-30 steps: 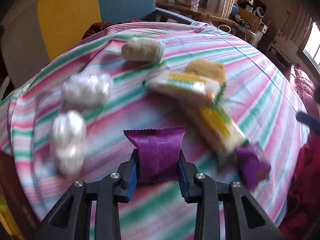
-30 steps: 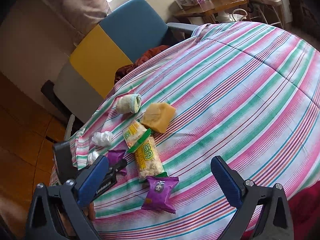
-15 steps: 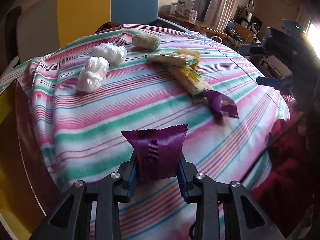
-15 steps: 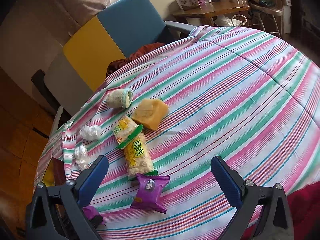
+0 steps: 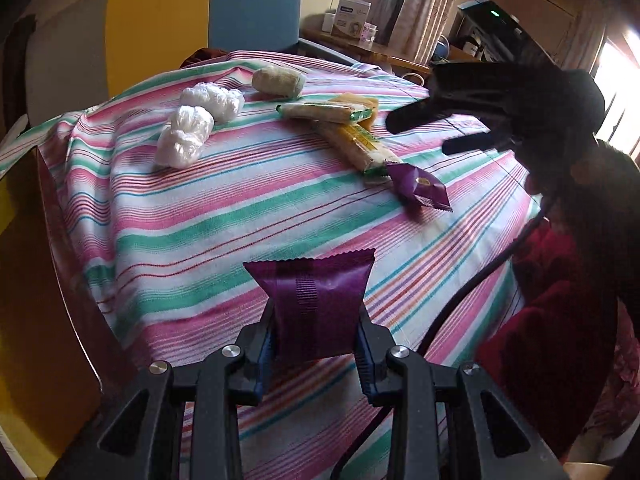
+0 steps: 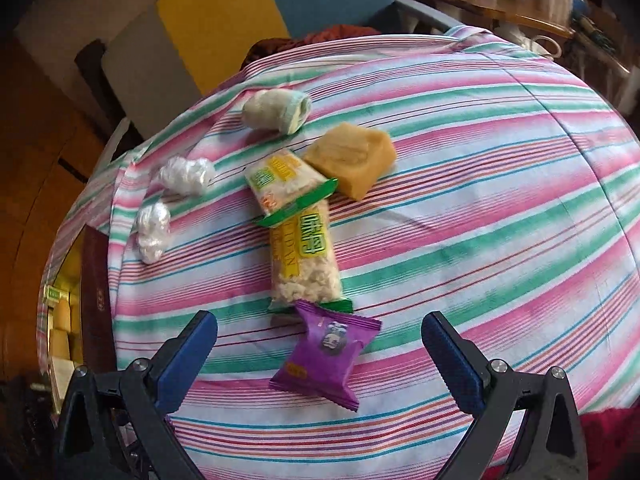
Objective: Organize objects
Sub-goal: 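Grasp a WEIDAN biscuit pack with right gripper while left holds the purple packet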
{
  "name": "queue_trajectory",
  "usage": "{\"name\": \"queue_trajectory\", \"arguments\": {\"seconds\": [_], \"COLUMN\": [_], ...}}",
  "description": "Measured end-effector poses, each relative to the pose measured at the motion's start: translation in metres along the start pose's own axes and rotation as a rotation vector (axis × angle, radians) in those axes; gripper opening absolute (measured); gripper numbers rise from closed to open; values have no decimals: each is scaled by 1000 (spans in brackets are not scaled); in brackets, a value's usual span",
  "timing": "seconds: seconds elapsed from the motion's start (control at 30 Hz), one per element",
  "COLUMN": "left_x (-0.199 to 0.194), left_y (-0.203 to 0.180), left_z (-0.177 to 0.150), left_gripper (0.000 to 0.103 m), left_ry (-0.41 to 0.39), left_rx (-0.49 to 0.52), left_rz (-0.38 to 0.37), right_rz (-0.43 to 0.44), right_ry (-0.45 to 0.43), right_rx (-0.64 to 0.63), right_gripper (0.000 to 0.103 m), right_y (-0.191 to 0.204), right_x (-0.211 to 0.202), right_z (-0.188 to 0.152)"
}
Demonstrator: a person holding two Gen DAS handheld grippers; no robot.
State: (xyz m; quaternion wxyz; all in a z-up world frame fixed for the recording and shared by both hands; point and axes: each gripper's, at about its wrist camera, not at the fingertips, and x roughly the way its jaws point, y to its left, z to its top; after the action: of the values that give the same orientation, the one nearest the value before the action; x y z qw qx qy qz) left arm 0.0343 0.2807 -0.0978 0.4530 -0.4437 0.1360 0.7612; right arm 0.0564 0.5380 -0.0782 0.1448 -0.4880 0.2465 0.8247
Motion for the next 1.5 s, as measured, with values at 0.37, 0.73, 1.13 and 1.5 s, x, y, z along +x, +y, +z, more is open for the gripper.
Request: {"name": "queue_trajectory", "arguments": {"seconds": [0.37,0.73,1.13,1.5], "left_x": [4,7,-3,-24], "left_y": [6,10,13,8], "left_z": [-2,-2,-8,-17], "left_gripper": [33,34,34,34], "left_ry": [7,6,7,-6], "left_rx": [-19,-30,-46,-26], "left_rz": [-51,-78,-47,5], "right_rz": [-97,-252,33,82], "right_ry": [97,187,159,107], "right_rx": [-276,-389,-344,-365], "right_gripper": [84,57,47,67], "right_y": [64,79,96,97], "right_x": [46,111,57,66], "right_z": [72,104,44,-20]}}
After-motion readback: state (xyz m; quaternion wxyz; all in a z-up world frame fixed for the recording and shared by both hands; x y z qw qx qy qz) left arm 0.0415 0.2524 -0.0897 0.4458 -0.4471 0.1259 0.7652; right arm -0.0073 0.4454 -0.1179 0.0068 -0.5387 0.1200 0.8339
